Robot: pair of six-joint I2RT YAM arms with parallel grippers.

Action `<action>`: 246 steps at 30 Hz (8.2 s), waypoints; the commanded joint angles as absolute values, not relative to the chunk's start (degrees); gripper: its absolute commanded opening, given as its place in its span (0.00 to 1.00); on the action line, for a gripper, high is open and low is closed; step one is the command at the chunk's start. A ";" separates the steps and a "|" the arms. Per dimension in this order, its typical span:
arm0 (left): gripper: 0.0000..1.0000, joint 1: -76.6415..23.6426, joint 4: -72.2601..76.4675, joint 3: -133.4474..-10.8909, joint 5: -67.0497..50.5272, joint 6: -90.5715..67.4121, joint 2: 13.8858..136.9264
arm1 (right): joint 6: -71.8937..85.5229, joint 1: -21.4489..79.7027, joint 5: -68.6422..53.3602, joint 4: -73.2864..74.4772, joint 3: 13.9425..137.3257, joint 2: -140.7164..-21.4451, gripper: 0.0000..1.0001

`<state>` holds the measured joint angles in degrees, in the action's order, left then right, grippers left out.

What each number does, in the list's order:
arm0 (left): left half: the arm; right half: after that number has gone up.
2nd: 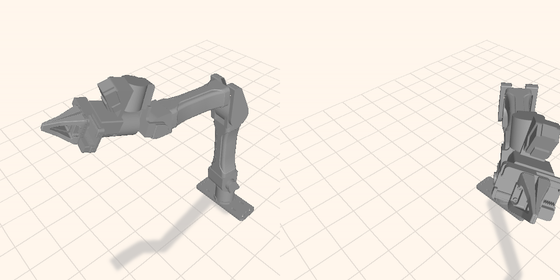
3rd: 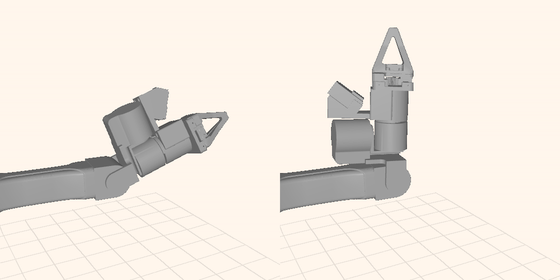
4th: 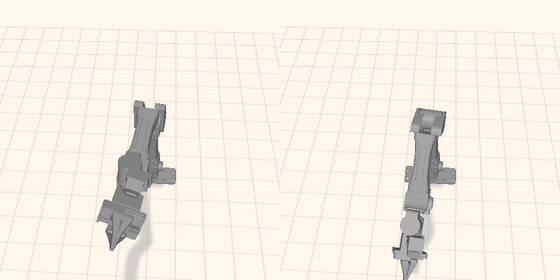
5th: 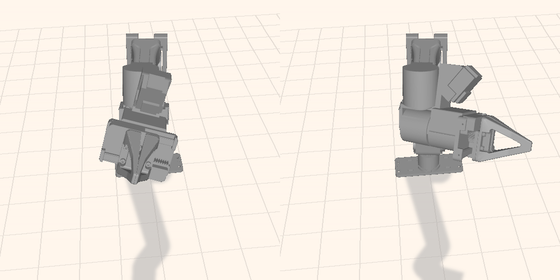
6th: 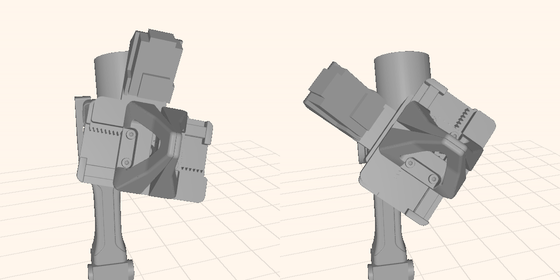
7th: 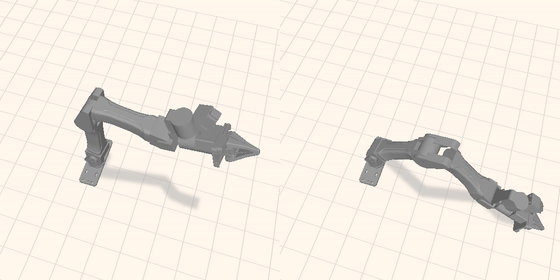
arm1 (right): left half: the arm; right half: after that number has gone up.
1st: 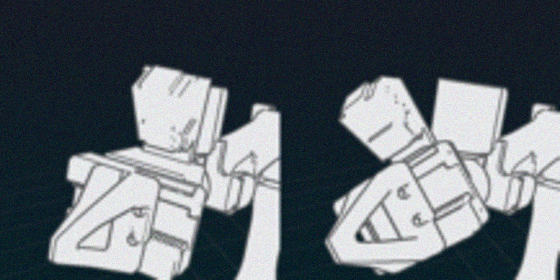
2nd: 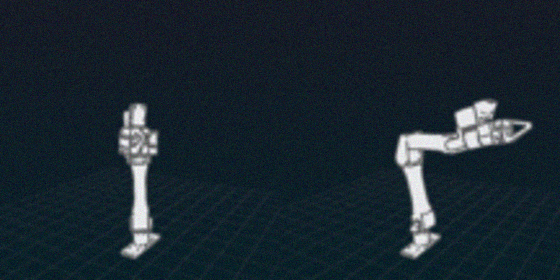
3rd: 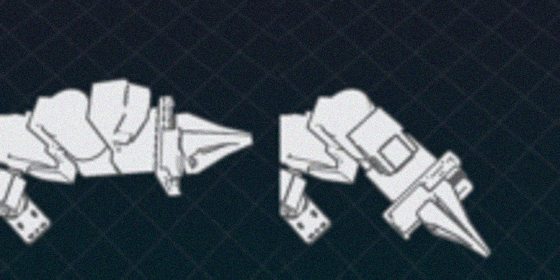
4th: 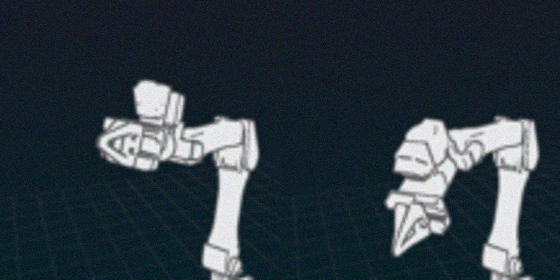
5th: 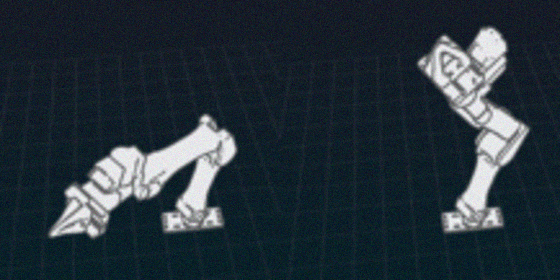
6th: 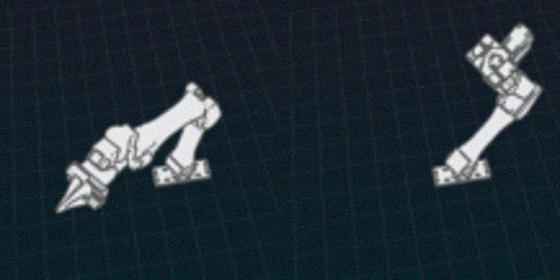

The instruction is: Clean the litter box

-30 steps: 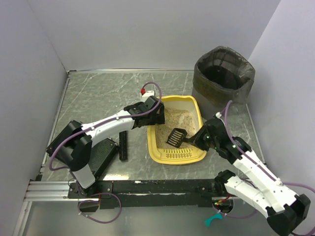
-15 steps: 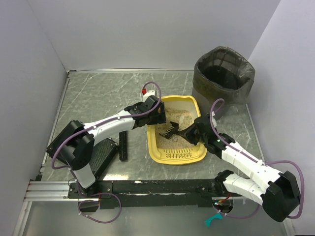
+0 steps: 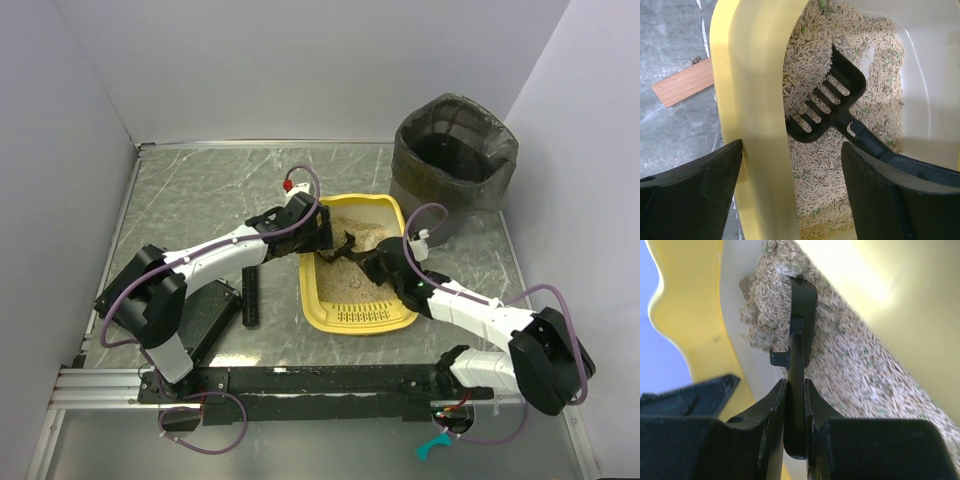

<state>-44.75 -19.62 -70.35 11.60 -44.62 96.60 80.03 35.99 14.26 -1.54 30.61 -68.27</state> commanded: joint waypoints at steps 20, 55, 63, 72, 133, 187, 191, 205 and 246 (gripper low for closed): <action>0.83 -44.39 -16.17 -65.74 5.89 -49.30 94.13 | 71.81 36.91 24.17 -26.77 13.20 -63.12 0.00; 0.66 -43.68 -21.09 -62.84 13.53 -52.03 91.41 | 68.91 37.00 19.68 -63.72 9.41 -76.92 0.00; 0.66 -43.07 -20.83 -62.84 12.74 -52.12 91.58 | 71.37 37.09 23.37 -57.84 8.00 -68.13 0.00; 0.68 -42.89 -20.48 -63.28 12.31 -52.12 91.41 | 71.63 36.91 26.37 -43.35 6.42 -52.76 0.00; 0.64 -42.63 -22.50 -49.14 14.85 -33.65 75.77 | 81.11 34.89 7.99 -13.08 2.82 -7.91 0.00; 0.99 -41.40 -8.08 -44.03 6.95 -28.11 61.35 | 74.10 23.82 -8.34 -0.81 13.53 -13.43 0.00; 0.97 -41.48 -13.79 -45.53 12.46 -36.98 59.86 | 77.67 23.82 -9.22 -9.97 10.05 -15.90 0.00; 0.97 -41.57 -19.78 -41.49 15.74 -44.21 53.27 | 77.16 22.94 -13.96 -6.64 12.58 -18.98 0.00; 0.97 -41.57 -14.41 -37.18 10.54 -41.57 50.36 | 73.38 21.80 -10.82 5.35 19.95 -17.67 0.00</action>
<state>-41.34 -16.27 -37.10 10.31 -42.68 52.36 73.82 22.06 -14.37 2.07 14.61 -20.23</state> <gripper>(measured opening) 0.971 0.221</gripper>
